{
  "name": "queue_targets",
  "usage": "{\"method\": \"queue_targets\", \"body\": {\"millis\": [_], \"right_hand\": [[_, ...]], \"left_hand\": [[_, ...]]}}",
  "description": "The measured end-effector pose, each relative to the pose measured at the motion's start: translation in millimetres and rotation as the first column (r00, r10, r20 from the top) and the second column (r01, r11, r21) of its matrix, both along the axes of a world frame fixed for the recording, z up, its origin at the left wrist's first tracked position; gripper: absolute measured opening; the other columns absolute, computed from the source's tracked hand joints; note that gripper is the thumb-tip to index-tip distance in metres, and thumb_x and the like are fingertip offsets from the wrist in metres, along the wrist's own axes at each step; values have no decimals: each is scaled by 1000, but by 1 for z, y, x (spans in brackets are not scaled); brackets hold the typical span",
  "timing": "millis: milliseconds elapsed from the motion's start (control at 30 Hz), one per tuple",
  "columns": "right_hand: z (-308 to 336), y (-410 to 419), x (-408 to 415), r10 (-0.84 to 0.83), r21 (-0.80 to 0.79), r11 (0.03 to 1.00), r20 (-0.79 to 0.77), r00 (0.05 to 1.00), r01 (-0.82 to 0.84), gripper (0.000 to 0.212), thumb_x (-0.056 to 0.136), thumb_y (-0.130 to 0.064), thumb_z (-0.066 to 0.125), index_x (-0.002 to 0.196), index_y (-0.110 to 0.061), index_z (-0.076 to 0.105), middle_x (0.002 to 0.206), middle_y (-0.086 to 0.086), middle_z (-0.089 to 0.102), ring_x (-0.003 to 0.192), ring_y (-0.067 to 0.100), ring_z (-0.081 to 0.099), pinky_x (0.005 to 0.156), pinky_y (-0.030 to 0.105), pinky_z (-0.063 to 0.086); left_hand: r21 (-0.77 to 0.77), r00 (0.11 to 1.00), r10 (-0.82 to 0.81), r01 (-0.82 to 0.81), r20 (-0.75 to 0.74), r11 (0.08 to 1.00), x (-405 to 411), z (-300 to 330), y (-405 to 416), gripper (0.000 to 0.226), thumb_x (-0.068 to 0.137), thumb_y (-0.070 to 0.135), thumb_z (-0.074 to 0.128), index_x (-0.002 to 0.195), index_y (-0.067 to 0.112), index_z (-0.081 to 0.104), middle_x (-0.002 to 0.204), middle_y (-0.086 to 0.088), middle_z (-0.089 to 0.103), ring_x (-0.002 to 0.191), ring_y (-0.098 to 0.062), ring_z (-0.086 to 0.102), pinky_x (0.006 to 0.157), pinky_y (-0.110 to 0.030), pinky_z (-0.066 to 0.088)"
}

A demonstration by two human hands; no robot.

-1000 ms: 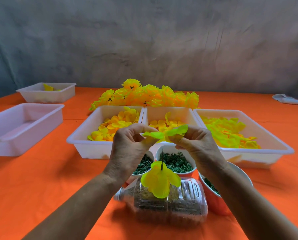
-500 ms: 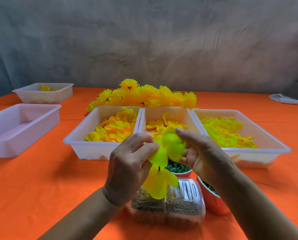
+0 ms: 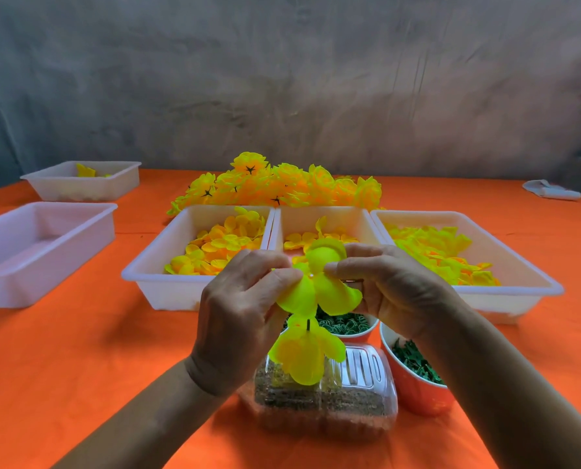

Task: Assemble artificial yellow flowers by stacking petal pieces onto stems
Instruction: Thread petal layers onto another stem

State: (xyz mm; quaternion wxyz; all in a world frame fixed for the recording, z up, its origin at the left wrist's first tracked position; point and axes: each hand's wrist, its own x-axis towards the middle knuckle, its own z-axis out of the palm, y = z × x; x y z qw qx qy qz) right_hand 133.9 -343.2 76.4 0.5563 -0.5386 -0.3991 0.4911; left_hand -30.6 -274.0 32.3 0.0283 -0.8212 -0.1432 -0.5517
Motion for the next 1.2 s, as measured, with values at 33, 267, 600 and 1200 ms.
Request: {"method": "queue_targets", "body": {"millis": [33,267,600,1200], "right_hand": [[0,-2,0,9,-2,1000,4,1000,-9,47,64,-6,66,110,2,63,89,15,70,69,23,66,62,33,56],[-8,-9,-5,31,-33,999,29,999,-30,51,56,-11,72,106,-1,67,104,24,69,80,31,66,76,42,56],[-8,-4,-11,-3,-40,999,56,998,5,34,67,-7,71,101,-2,68,94,20,70,75,28,66,74,39,56],[-17,1,-12,-42,-89,995,-4,999,42,26,74,4,66,100,1,67,88,19,64,70,28,61,65,33,53]], "left_hand": [[11,1000,-5,5,-5,1000,-1,-1,-1,11,71,-3,72,82,-2,73,85,-14,67,74,-31,63,63,-40,52],[41,998,-18,20,-55,999,-4,-8,-4,12,71,-2,75,82,-3,73,84,-14,67,72,-31,62,61,-40,51],[43,998,-9,11,-55,999,-3,-3,-5,12,78,6,71,88,1,75,80,-14,65,64,-31,56,54,-39,48],[5,997,-14,14,-79,1000,-3,-12,-6,20,84,19,64,83,2,75,84,-12,66,71,-29,58,61,-34,48]]}}
